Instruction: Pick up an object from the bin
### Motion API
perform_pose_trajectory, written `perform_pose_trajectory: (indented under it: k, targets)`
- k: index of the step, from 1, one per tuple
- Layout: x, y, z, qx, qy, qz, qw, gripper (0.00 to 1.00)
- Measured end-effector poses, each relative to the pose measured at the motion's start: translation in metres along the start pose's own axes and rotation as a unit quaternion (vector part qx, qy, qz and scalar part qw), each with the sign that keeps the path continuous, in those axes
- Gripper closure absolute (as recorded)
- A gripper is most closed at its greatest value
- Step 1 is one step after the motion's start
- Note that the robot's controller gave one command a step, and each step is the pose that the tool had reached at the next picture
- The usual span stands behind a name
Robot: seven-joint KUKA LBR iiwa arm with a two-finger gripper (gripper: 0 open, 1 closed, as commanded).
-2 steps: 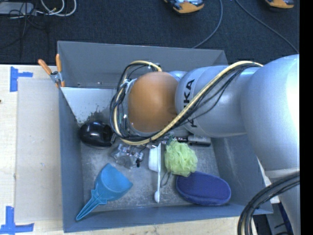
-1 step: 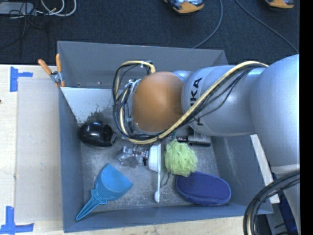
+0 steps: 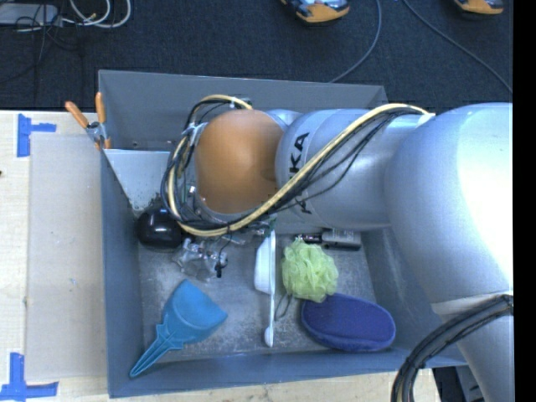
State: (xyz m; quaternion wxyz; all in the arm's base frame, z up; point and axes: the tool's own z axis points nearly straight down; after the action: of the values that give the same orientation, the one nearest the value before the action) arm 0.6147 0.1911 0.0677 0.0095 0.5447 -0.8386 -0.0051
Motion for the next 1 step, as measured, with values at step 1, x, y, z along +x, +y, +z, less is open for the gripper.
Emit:
perform_pose_trajectory:
  k: [1]
  targets:
    - [0.071, 0.0076, -0.0805, 0.001, -0.0006, -0.28, 0.96, 1.0]
